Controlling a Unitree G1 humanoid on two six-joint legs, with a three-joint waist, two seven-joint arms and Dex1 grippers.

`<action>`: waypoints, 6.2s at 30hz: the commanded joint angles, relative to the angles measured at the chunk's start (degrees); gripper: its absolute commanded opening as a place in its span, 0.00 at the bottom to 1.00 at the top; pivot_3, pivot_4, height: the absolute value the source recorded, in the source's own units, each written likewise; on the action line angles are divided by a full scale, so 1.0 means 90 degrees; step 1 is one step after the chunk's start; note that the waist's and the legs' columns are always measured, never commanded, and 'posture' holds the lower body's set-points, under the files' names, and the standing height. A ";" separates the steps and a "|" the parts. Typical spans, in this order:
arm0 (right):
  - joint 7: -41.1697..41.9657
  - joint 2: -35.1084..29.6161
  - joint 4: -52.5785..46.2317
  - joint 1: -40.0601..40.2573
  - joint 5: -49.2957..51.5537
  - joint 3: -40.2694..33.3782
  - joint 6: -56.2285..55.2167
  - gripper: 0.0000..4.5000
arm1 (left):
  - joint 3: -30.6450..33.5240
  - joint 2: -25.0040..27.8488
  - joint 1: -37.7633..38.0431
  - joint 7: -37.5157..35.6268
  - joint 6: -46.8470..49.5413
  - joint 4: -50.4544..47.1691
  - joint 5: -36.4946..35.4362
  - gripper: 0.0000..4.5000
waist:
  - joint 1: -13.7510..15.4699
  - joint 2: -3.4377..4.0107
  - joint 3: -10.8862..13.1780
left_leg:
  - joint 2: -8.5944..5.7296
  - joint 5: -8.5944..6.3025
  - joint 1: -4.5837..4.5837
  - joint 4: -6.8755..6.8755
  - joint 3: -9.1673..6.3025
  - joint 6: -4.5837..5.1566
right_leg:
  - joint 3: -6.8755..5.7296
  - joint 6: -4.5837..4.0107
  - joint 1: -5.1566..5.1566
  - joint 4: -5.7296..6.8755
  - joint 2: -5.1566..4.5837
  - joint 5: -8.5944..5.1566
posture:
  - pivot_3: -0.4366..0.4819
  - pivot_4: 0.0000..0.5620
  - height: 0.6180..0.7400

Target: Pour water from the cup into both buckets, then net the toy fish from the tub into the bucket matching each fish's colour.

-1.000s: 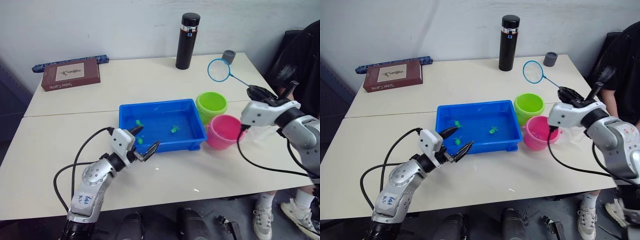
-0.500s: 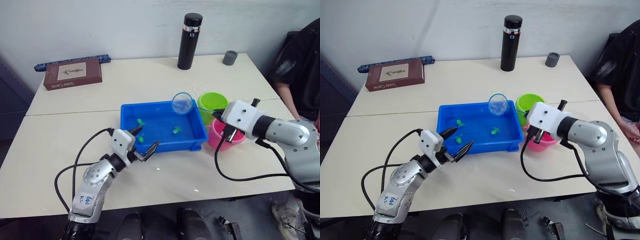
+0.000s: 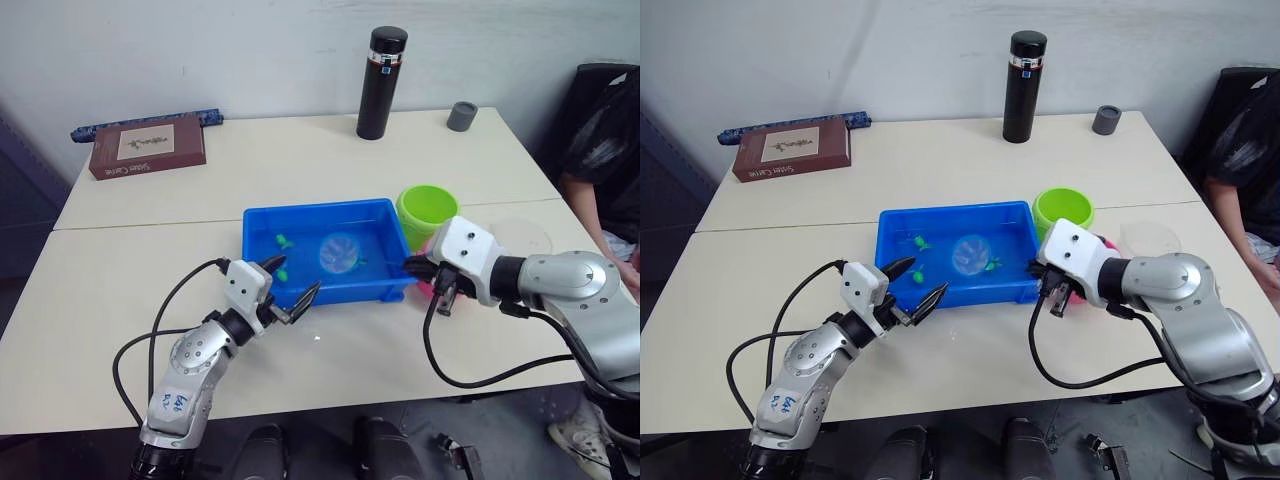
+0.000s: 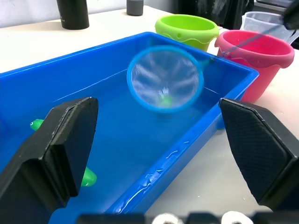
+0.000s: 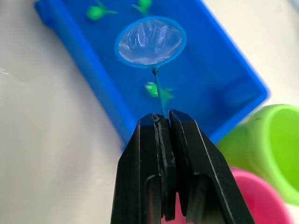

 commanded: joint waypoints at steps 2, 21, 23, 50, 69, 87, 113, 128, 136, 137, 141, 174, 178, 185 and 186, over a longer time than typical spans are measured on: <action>-0.0470 -0.0040 0.0394 -0.0088 -0.0595 0.0290 -0.0926 0.00 | -0.0038 -0.0021 0.0026 0.0043 -0.0085 -0.0294 0.0020 0.99 | -0.0003 0.0000 0.0000 | 0.0000 0.0000 0.0000 -0.0003 0.0000 0.0000 | -0.0001 -0.0002 -0.0001 0.0000 0.0002 -0.0001 | 0.48 0.27 1.00; -0.1357 -0.0337 0.2218 0.0013 -0.2663 0.0693 -0.4862 0.00 | -0.0068 -0.0038 0.0068 0.0121 -0.0100 -0.0353 0.0038 0.99 | -0.0003 0.0000 0.0000 | -0.0001 0.0001 -0.0001 -0.0001 0.0004 -0.0001 | 0.0001 0.0001 -0.0003 0.0001 0.0005 0.0001 | 0.48 0.27 1.00; -0.1312 -0.0334 0.2180 0.0063 -0.2675 0.0644 -0.4923 0.00 | -0.0070 -0.0036 0.0088 0.0116 -0.0116 -0.0353 0.0032 0.99 | -0.0016 0.0000 0.0000 | -0.0001 0.0001 -0.0001 0.0000 0.0005 -0.0001 | 0.0002 0.0002 -0.0003 0.0001 0.0004 0.0001 | 0.48 0.27 1.00; 0.0024 -0.0160 0.2002 -0.0768 -0.1418 0.0190 -0.2999 0.00 | -0.0147 -0.0084 0.0097 0.0124 -0.0169 -0.0276 0.0029 0.99 | -0.0007 0.0000 0.0000 | 0.0004 0.0001 0.0001 -0.0001 0.0003 -0.0002 | 0.0001 0.0002 -0.0004 0.0005 0.0005 0.0001 | 0.48 0.27 1.00; 0.0927 -0.0457 0.2333 -0.2171 0.0239 0.0245 0.0288 0.00 | -0.0173 -0.0132 0.0052 0.0194 -0.0143 -0.0289 0.0028 0.99 | -0.0002 0.0000 0.0000 | 0.0004 0.0000 -0.0006 -0.0005 0.0002 -0.0001 | 0.0001 -0.0003 -0.0010 0.0001 -0.0003 -0.0002 | 0.48 0.27 1.00; 0.1039 -0.0887 0.3294 -0.2023 -0.0773 0.0968 -0.1527 0.00 | -0.0187 -0.0122 0.0111 0.0259 -0.0129 -0.0364 0.0030 0.99 | -0.0004 0.0000 0.0000 | 0.0001 -0.0001 -0.0011 -0.0007 0.0007 0.0000 | 0.0001 -0.0002 -0.0016 -0.0005 -0.0001 -0.0001 | 0.48 0.27 1.00; 0.1597 -0.0747 0.2362 -0.1547 -0.0863 0.1265 -0.1531 0.00 | -0.0226 -0.0226 0.0123 0.0390 -0.0154 -0.0362 0.0078 0.99 | -0.0006 0.0000 0.0000 | 0.0003 -0.0001 -0.0009 -0.0006 0.0006 0.0000 | 0.0000 -0.0001 -0.0015 -0.0004 0.0001 -0.0001 | 0.48 0.27 1.00; 0.1581 -0.0054 0.2055 -0.1685 -0.0372 0.1246 -0.0375 0.00 | -0.0263 -0.0254 0.0146 0.0478 -0.0118 -0.0433 0.0086 0.99 | -0.0006 0.0000 0.0000 | 0.0004 -0.0001 -0.0010 -0.0006 0.0005 -0.0001 | 0.0000 -0.0002 -0.0015 -0.0003 0.0000 -0.0001 | 0.48 0.27 1.00; 0.1458 0.0159 0.1877 -0.2138 0.0679 0.0684 0.1378 0.00 | -0.0252 -0.0230 0.0142 0.0471 -0.0109 -0.0435 0.0061 0.99 | -0.0002 0.0000 0.0000 | 0.0004 -0.0002 -0.0011 -0.0006 0.0001 -0.0001 | -0.0001 -0.0003 -0.0016 -0.0003 -0.0004 -0.0001 | 0.48 0.27 1.00; 0.1404 0.0179 0.1860 -0.2190 0.0807 0.0601 0.1578 0.00 | -0.0250 -0.0225 0.0142 0.0464 -0.0110 -0.0435 0.0056 0.99 | -0.0001 0.0000 0.0000 | 0.0004 -0.0002 -0.0011 -0.0007 0.0002 -0.0001 | -0.0001 -0.0003 -0.0016 -0.0003 -0.0005 -0.0001 | 0.48 0.27 1.00; 0.1231 0.0158 0.1732 -0.2210 0.1184 0.0361 0.1946 0.00 | -0.0242 -0.0207 0.0140 0.0435 -0.0108 -0.0436 0.0038 0.99 | 0.0001 0.0000 0.0000 | 0.0004 -0.0002 -0.0012 -0.0007 0.0001 -0.0001 | -0.0003 -0.0004 -0.0016 -0.0005 -0.0008 -0.0002 | 0.48 0.27 1.00; 0.0265 -0.0490 0.1423 -0.0831 0.0084 0.1279 -0.0895 0.00 | -0.0223 -0.0228 0.0089 0.0326 -0.0135 -0.0324 0.0083 0.99 | -0.0022 0.0000 0.0000 | 0.0002 -0.0004 -0.0017 -0.0011 0.0007 0.0003 | -0.0002 0.0002 -0.0017 -0.0019 0.0001 0.0001 | 0.48 0.27 1.00; 0.0285 -0.0325 0.1451 -0.0948 0.0025 0.1395 -0.0915 0.00 | -0.0239 -0.0249 0.0079 0.0357 -0.0131 -0.0327 0.0094 0.99 | -0.0002 0.0000 0.0000 | 0.0005 -0.0003 -0.0015 -0.0011 0.0004 0.0002 | -0.0003 0.0000 -0.0016 -0.0017 0.0005 0.0000 | 0.48 0.27 1.00; 0.0297 0.0072 0.1658 -0.1213 -0.0183 0.1658 -0.0969 0.00 | -0.0267 -0.0292 0.0059 0.0422 -0.0138 -0.0321 0.0106 0.99 | 0.0000 0.0000 0.0000 | 0.0004 -0.0004 -0.0015 -0.0011 0.0002 0.0002 | -0.0004 0.0000 -0.0016 -0.0018 0.0002 0.0000 | 0.48 0.27 1.00; 0.0296 0.0134 0.1687 -0.1241 -0.0218 0.1698 -0.0984 0.00 | -0.0268 -0.0300 0.0058 0.0434 -0.0136 -0.0329 0.0108 0.99 | 0.0001 0.0000 0.0000 | 0.0004 -0.0004 -0.0016 -0.0011 0.0002 0.0002 | -0.0004 0.0000 -0.0016 -0.0018 0.0002 0.0000 | 0.48 0.27 1.00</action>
